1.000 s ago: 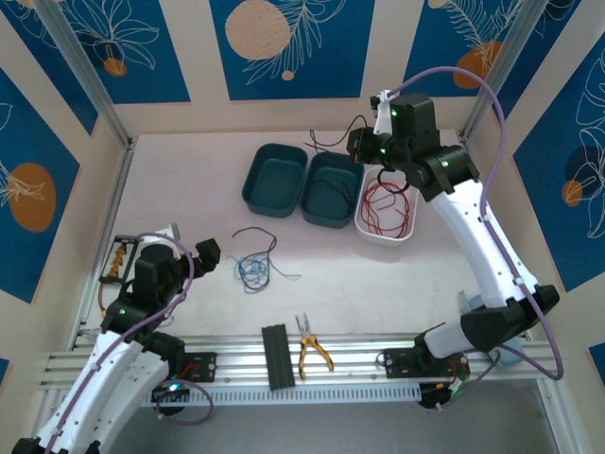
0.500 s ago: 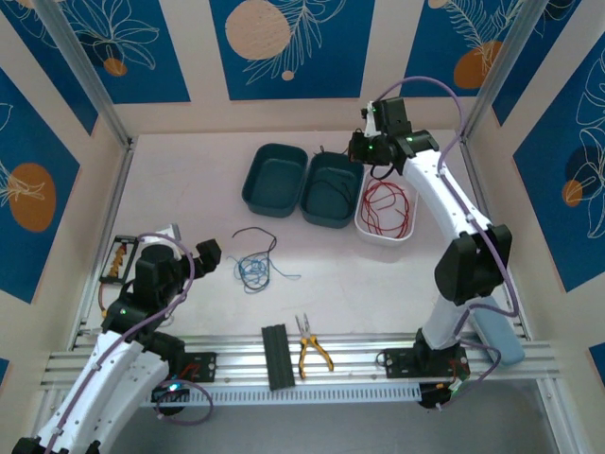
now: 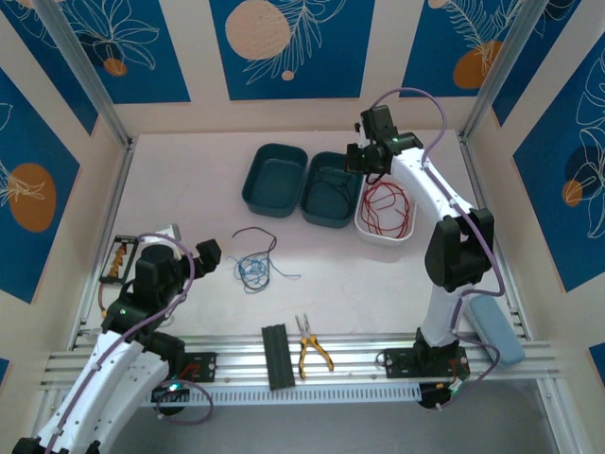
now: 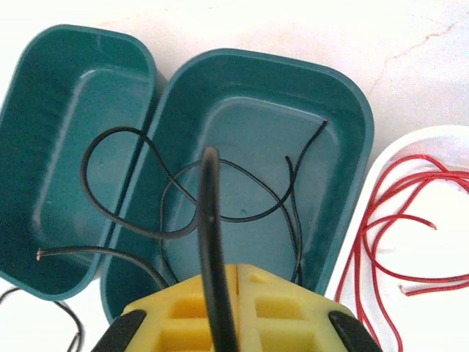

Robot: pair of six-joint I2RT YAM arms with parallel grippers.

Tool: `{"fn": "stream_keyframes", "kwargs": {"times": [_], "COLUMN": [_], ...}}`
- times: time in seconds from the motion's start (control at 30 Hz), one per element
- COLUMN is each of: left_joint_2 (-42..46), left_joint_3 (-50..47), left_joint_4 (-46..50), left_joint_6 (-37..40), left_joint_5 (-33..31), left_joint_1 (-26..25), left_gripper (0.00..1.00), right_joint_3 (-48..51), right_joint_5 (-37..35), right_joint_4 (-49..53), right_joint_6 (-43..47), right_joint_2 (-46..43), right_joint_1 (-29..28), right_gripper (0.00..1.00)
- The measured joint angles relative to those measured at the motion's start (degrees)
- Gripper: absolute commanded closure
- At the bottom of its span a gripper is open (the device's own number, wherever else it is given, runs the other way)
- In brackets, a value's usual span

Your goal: Untangle the cables

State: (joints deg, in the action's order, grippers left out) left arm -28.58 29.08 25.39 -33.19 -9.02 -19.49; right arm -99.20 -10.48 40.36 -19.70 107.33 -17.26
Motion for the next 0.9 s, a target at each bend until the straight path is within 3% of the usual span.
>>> {"fn": "stream_keyframes", "kwargs": {"times": [0.7, 0.9], "left_joint_2": [0.0, 0.0], "left_joint_3": [-0.02, -0.02], "left_joint_4": [0.0, 0.02], "left_joint_6": [0.0, -0.04], "left_joint_5": [0.46, 0.44], "left_joint_1": [0.0, 0.0], "left_gripper": [0.0, 0.0], "right_joint_3": [-2.03, -4.37], "right_joint_5": [-13.42, -15.37], "right_joint_4": [7.08, 8.48], "right_joint_6": [6.62, 7.52], "right_joint_2": [13.75, 14.95], "right_joint_1": [-9.16, -9.31], "right_gripper": [0.99, 0.78]}}
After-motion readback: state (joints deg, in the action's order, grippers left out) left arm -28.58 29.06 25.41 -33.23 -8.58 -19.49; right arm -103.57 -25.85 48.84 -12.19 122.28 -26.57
